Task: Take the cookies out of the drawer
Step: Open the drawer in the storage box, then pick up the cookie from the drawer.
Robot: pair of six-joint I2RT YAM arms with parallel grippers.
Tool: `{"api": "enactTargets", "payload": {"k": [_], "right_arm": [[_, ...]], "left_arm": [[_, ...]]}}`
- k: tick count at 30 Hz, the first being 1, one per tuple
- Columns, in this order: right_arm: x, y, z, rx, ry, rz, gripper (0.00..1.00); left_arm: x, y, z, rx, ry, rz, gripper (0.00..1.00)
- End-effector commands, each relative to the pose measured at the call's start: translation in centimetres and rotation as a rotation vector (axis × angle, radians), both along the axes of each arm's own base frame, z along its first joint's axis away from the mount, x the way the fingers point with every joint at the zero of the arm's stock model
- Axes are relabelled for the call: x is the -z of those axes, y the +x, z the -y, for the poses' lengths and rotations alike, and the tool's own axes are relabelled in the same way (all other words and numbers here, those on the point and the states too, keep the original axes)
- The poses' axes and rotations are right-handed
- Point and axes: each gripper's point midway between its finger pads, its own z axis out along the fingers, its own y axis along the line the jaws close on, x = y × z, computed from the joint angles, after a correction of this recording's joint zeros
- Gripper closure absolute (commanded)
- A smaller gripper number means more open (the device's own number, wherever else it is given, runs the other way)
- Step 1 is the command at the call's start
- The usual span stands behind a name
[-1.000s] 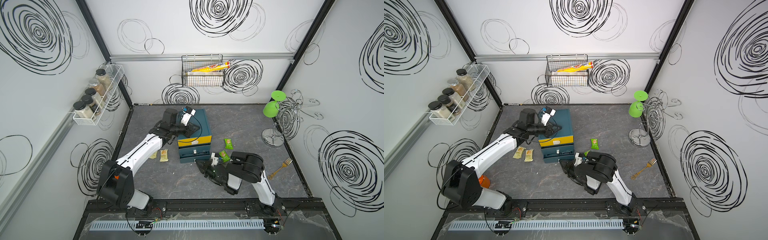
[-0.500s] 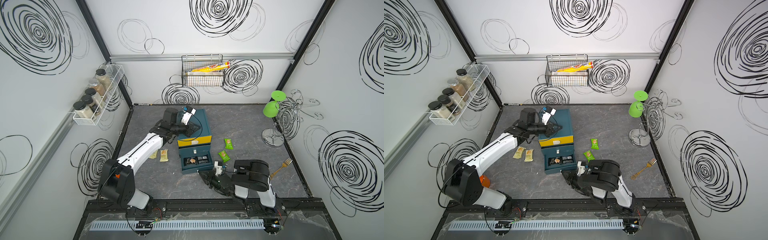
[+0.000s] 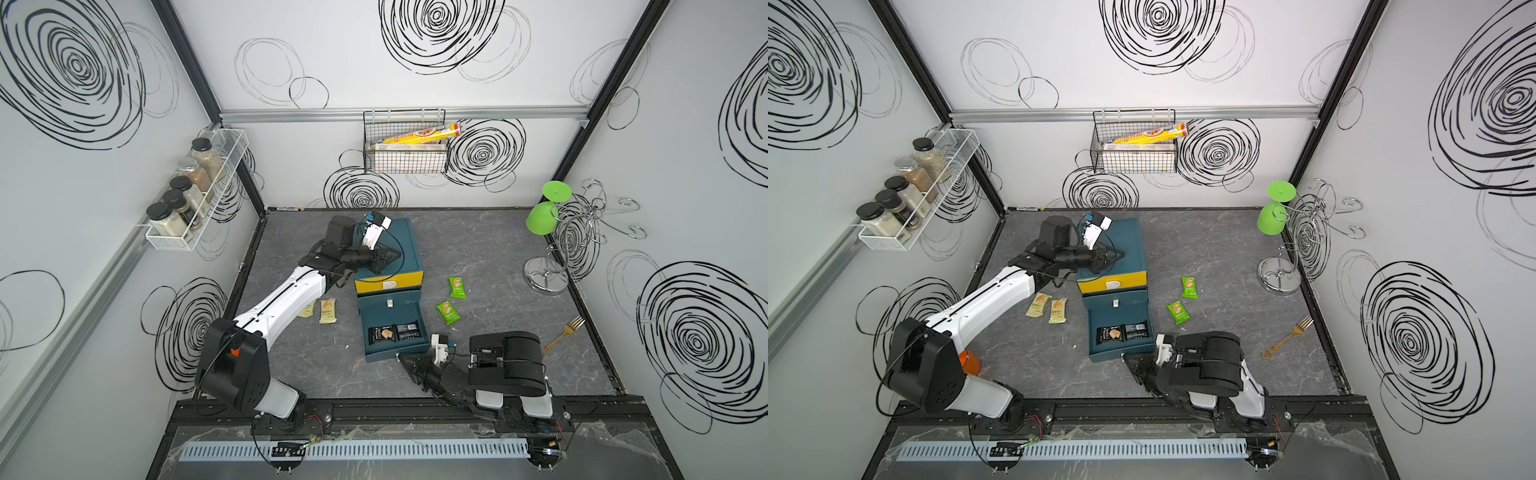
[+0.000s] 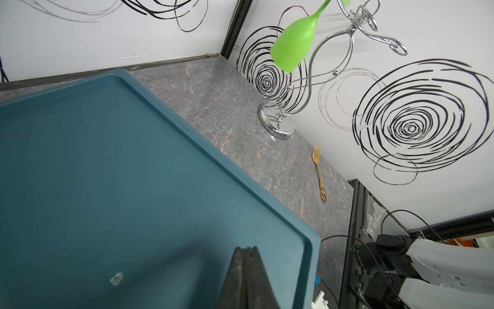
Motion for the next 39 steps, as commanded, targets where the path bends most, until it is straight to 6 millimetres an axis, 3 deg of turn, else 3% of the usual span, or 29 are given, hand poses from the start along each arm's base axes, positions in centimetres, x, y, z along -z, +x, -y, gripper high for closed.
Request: {"api": "enactTargets", "payload": {"k": [1, 11, 14, 16, 19, 22, 24, 27, 34, 39], "right_arm": [[-5.0, -0.7, -1.0, 0.002, 0.221, 0.029, 1.00], [-4.9, -1.3, -1.3, 0.017, 0.226, 0.029, 1.00], [-4.9, -1.5, -1.4, 0.005, 0.225, 0.028, 0.83], [-4.8, -1.6, -1.4, -0.002, 0.228, 0.020, 0.65], [-4.7, -1.9, -1.0, -0.013, 0.217, 0.018, 0.52], [-5.6, -2.2, -0.3, -0.022, 0.222, 0.035, 0.48], [-6.7, -2.5, 0.2, -0.033, 0.234, 0.061, 0.44], [-8.0, -3.2, 0.6, -0.065, 0.255, 0.080, 0.31], [-9.7, -4.9, 2.5, -0.121, 0.299, 0.067, 0.28], [-11.5, -4.8, 4.5, -0.121, 0.267, 0.164, 0.28]], "left_arm": [[9.5, -3.7, -1.9, -0.050, 0.152, -0.365, 1.00], [9.2, -4.2, -2.0, -0.053, 0.150, -0.355, 1.00], [9.0, -4.2, -2.0, -0.051, 0.149, -0.348, 0.99], [8.8, -4.2, -2.0, -0.053, 0.142, -0.349, 0.95], [8.2, -4.1, -1.9, -0.055, 0.124, -0.337, 0.80], [7.3, -4.0, -1.8, -0.055, 0.107, -0.319, 0.63], [6.5, -3.9, -1.6, -0.052, 0.086, -0.306, 0.57], [5.0, -3.7, -1.4, -0.054, 0.048, -0.283, 0.46], [1.9, -3.3, -1.0, -0.051, -0.003, -0.238, 0.28], [-2.6, -2.7, -1.0, -0.069, -0.057, -0.147, 0.19]]}}
